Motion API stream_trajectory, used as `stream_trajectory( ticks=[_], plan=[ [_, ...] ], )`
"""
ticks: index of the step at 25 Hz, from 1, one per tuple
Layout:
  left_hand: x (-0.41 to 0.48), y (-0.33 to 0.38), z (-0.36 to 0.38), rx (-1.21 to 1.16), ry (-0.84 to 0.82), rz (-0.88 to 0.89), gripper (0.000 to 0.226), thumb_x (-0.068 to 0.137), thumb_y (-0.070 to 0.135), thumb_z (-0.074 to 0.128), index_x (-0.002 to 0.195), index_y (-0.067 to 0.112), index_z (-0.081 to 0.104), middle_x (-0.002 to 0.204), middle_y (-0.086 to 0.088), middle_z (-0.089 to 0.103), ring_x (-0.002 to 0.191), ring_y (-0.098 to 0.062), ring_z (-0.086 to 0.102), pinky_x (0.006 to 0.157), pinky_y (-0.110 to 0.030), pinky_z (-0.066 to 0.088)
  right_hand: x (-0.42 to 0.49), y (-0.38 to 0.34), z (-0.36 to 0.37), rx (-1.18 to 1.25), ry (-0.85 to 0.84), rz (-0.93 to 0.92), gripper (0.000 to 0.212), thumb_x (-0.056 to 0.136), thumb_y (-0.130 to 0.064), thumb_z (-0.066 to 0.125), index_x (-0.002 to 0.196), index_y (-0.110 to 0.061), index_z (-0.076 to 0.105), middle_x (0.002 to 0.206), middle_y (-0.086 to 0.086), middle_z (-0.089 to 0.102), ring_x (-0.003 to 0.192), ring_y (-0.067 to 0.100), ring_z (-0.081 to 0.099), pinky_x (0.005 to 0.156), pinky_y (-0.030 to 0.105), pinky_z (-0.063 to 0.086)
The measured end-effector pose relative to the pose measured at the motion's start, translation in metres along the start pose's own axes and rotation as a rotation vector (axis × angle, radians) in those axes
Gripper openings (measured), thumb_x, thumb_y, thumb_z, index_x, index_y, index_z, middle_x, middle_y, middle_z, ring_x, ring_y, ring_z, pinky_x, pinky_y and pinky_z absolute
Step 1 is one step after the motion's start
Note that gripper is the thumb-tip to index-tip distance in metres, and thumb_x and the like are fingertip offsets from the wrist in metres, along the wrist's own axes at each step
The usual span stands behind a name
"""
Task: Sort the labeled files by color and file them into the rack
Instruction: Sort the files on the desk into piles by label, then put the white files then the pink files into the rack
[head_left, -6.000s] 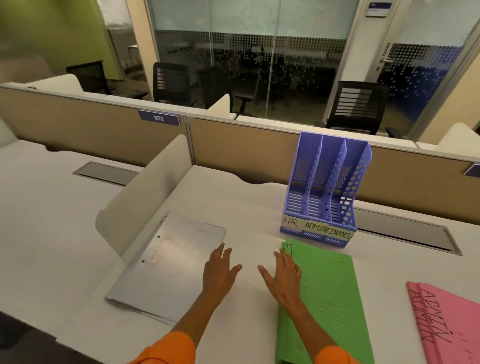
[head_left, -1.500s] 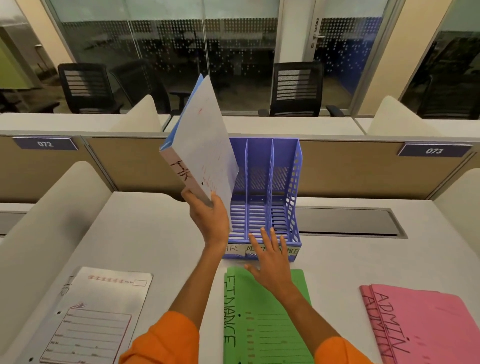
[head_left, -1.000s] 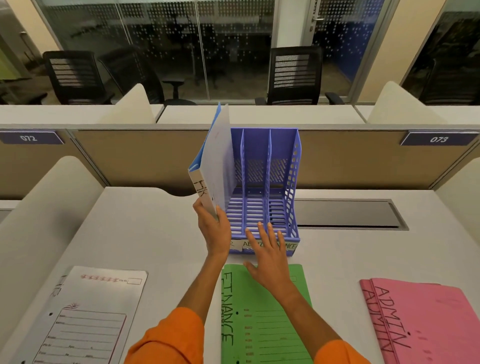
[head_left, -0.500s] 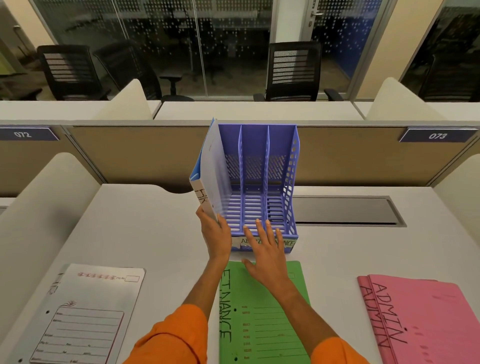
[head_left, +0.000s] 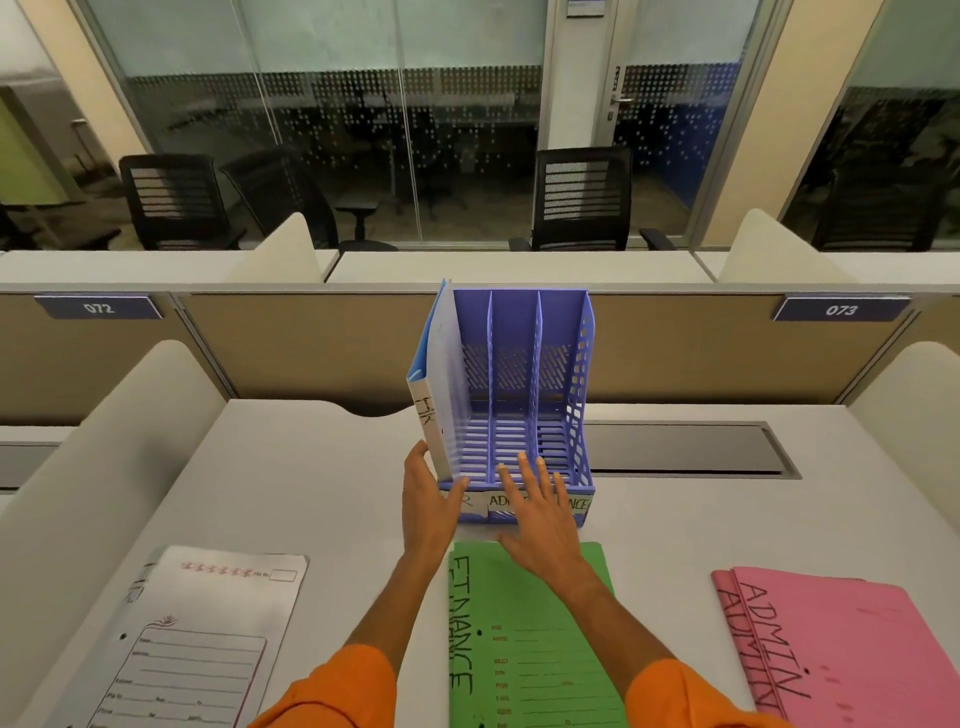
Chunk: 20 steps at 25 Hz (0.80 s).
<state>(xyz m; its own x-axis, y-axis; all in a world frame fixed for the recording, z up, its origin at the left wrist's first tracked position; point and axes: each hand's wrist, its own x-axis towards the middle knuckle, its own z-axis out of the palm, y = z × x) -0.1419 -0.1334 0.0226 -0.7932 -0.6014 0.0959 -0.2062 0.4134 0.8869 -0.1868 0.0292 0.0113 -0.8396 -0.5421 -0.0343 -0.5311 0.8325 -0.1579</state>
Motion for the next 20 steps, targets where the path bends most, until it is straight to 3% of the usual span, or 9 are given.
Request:
stream_trajectory(
  ticks=[2, 6, 9, 15, 17, 19, 20],
  plan=[
    [-0.005, 0.001, -0.013, 0.103, -0.029, 0.018, 0.082, 0.087, 0.035, 0.072, 0.15, 0.017, 0.024, 0.156, -0.006, 0.033, 0.14, -0.023, 0.039, 0.104, -0.04, 0.05, -0.007, -0.003, -0.005, 0.012, 0.026, 0.011, 0.096, 0.089, -0.053, 0.058, 0.155, -0.031, -0.009, 0.164, 0.006, -0.015, 0.147, 0.027, -0.024, 0.117, 0.044, -0.017],
    [-0.026, 0.0, -0.037, 0.486, -0.08, 0.109, 0.087, 0.09, 0.051, 0.06, 0.155, 0.013, 0.016, 0.165, -0.007, 0.011, 0.151, -0.025, 0.015, 0.122, -0.043, 0.02, -0.029, -0.013, -0.012, -0.001, 0.061, 0.029, 0.095, 0.089, -0.067, 0.046, 0.156, -0.025, -0.007, 0.163, 0.003, -0.015, 0.15, 0.028, -0.017, 0.119, 0.044, -0.017],
    [-0.05, -0.005, -0.054, 0.726, -0.116, 0.149, 0.087, 0.092, 0.066, 0.04, 0.157, 0.018, 0.007, 0.166, -0.003, -0.006, 0.153, -0.023, -0.002, 0.123, -0.042, 0.005, -0.047, -0.024, -0.014, -0.031, 0.059, 0.024, 0.096, 0.088, -0.072, 0.039, 0.155, -0.023, -0.01, 0.164, 0.004, -0.016, 0.149, 0.028, -0.02, 0.114, 0.04, -0.028],
    [-0.085, -0.018, -0.096, 0.916, -0.158, 0.204, 0.081, 0.092, 0.071, 0.021, 0.157, 0.027, 0.0, 0.164, -0.001, -0.015, 0.152, -0.026, -0.013, 0.121, -0.046, -0.01, -0.068, -0.07, -0.013, -0.055, 0.057, -0.027, 0.094, 0.089, -0.074, 0.034, 0.156, -0.021, -0.007, 0.165, 0.006, -0.012, 0.151, 0.03, -0.015, 0.12, 0.046, -0.011],
    [-0.093, -0.023, -0.117, 0.985, -0.139, 0.209, 0.08, 0.09, 0.072, 0.012, 0.157, 0.03, 0.004, 0.164, -0.002, -0.011, 0.152, -0.028, -0.009, 0.119, -0.049, -0.015, -0.07, -0.093, -0.01, -0.051, 0.056, -0.061, 0.093, 0.089, -0.074, 0.032, 0.156, -0.02, -0.005, 0.165, 0.006, -0.012, 0.151, 0.03, -0.014, 0.121, 0.047, -0.009],
    [-0.102, -0.031, -0.145, 1.004, -0.098, 0.212, 0.083, 0.086, 0.073, 0.001, 0.155, 0.03, 0.021, 0.164, -0.004, 0.006, 0.152, -0.03, 0.004, 0.116, -0.048, -0.013, -0.072, -0.121, -0.005, -0.052, 0.062, -0.103, 0.092, 0.089, -0.074, 0.03, 0.156, -0.02, -0.004, 0.165, 0.006, -0.009, 0.152, 0.03, -0.01, 0.122, 0.047, -0.006],
    [-0.105, -0.037, -0.158, 0.998, -0.086, 0.209, 0.086, 0.084, 0.073, -0.003, 0.154, 0.03, 0.024, 0.163, -0.004, 0.008, 0.152, -0.03, 0.001, 0.115, -0.048, -0.013, -0.073, -0.134, -0.002, -0.047, 0.07, -0.12, 0.091, 0.089, -0.074, 0.03, 0.156, -0.02, -0.002, 0.165, 0.006, -0.008, 0.152, 0.03, -0.009, 0.122, 0.046, -0.005]
  ],
)
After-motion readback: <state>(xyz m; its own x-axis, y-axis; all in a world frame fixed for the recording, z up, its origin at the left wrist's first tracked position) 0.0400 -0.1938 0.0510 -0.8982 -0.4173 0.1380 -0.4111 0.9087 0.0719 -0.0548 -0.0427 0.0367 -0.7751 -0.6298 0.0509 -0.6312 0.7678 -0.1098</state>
